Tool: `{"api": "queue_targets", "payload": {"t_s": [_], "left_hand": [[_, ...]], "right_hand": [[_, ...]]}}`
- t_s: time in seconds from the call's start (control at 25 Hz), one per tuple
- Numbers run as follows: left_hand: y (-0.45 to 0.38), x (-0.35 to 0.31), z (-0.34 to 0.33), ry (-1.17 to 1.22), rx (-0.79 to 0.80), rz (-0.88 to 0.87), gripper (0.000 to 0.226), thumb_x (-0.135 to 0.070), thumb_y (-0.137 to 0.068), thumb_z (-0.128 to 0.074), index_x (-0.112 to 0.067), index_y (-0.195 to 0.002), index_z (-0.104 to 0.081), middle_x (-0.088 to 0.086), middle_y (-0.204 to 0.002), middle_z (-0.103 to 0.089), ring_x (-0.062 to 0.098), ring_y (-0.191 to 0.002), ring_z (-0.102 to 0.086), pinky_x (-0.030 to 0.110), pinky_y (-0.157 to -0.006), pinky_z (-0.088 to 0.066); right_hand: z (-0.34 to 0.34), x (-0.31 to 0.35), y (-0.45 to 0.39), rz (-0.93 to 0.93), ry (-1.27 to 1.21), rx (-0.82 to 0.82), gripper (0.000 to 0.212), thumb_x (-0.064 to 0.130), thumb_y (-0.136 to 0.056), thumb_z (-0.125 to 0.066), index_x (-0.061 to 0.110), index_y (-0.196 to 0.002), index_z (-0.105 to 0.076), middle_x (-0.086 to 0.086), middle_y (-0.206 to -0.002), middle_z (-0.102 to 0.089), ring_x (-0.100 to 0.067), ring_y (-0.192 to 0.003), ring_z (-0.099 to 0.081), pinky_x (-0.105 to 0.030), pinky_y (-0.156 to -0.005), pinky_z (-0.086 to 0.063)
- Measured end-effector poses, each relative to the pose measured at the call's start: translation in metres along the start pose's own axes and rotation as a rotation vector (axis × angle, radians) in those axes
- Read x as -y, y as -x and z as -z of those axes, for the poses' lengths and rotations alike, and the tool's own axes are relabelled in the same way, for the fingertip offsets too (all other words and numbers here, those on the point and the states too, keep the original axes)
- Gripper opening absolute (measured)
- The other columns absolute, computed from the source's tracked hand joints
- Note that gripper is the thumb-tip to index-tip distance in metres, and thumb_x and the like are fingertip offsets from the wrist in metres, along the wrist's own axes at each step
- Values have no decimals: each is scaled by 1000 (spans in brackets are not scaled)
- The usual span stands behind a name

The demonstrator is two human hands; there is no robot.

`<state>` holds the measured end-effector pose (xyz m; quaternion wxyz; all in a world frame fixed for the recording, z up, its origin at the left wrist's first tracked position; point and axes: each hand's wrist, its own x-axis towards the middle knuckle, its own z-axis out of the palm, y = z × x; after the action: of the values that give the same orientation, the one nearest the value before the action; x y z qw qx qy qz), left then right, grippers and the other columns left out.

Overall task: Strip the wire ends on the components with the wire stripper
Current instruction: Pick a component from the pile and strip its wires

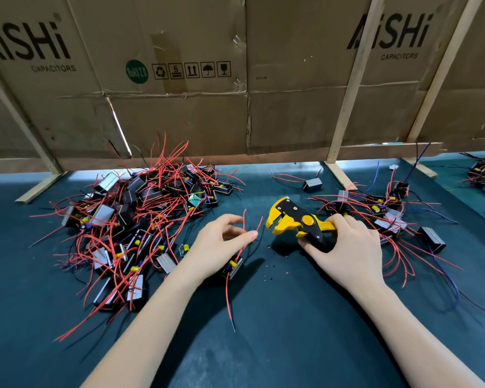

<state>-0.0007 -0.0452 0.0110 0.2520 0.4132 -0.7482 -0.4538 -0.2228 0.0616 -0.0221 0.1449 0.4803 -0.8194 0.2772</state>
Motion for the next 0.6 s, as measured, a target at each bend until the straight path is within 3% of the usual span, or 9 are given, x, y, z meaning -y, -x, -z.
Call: {"api": "queue_targets", "payload": {"t_s": [0.12,0.24,0.44,0.6], "left_hand": [[-2,0,-6,142,14,15,23,-13,-89,-69,-16,-111,-64,0,-83,-77,10,-76,-70,13,-66,-46],[1,2,2,171,-35,-23,20,0,-88,-64,-15,-101,-67,3,-78,-77,8,-67,-68,11,-61,-46],[2,-2,13,231,-41,-1,22,2,-86,-63,-14,-100,-68,3,-79,-76,11,-59,-65,14,-54,-45],[3,-2,12,243,-2,-25,18,-3,-90,-63,-12,-103,-70,6,-72,-74,11,-44,-50,16,-49,-43]], "right_hand": [[0,0,0,-3,-3,5,54,65,-69,-72,17,-91,-59,1,-84,-59,-29,-88,-57,-40,-81,-37],[1,1,0,-7,-4,8,54,66,-69,-71,17,-91,-60,1,-85,-59,-29,-89,-57,-40,-82,-37],[2,1,0,-15,-4,14,54,67,-69,-69,18,-90,-59,2,-85,-59,-28,-89,-57,-40,-82,-36],[2,-1,-1,-35,-5,24,55,68,-70,-67,19,-92,-59,1,-87,-60,-27,-92,-57,-39,-82,-34]]}}
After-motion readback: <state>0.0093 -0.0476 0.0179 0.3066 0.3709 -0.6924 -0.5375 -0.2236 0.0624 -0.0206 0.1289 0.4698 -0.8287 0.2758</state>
